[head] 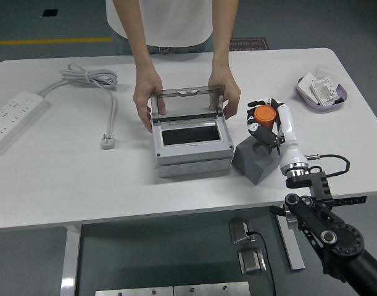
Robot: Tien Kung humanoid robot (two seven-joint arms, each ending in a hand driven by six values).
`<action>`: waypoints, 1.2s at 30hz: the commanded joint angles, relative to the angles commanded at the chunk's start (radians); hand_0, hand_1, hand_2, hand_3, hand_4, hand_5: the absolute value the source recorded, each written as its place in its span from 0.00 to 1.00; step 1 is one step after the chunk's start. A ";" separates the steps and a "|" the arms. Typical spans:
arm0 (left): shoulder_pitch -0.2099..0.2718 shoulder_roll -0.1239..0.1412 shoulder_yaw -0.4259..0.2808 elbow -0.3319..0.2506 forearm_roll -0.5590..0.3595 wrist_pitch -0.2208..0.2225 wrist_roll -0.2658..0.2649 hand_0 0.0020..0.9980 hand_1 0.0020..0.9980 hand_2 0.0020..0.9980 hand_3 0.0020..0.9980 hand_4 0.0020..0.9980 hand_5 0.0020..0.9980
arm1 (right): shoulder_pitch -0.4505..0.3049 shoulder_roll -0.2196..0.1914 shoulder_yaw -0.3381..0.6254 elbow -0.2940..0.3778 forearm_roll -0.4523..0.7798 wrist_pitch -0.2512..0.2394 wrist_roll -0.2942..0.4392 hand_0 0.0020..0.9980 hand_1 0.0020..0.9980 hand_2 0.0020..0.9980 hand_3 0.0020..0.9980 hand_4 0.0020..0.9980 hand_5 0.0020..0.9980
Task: Fetch the battery,place it into the box,close the lid of the box
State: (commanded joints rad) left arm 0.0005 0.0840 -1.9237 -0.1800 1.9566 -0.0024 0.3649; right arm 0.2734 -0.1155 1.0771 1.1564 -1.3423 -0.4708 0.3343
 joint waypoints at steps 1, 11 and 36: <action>0.000 0.000 -0.001 0.000 0.001 0.000 0.001 0.66 0.67 0.67 0.72 0.81 0.22 | 0.004 -0.001 -0.003 0.005 -0.013 -0.001 -0.008 0.68 0.51 0.45 0.25 0.10 0.00; 0.001 0.006 -0.022 0.000 0.021 0.004 0.015 0.66 0.67 0.67 0.72 0.81 0.22 | 0.090 -0.006 -0.071 0.032 -0.172 -0.001 -0.120 0.18 0.33 0.45 0.25 0.07 0.00; -0.010 0.018 -0.040 0.000 0.040 0.007 0.027 0.66 0.68 0.67 0.72 0.81 0.22 | 0.347 0.023 -0.367 -0.089 -0.450 0.120 -0.321 0.06 0.27 0.45 0.25 0.09 0.00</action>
State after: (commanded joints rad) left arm -0.0093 0.1015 -1.9637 -0.1800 1.9968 0.0041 0.3923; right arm 0.6205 -0.0923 0.7105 1.0670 -1.7928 -0.3506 0.0131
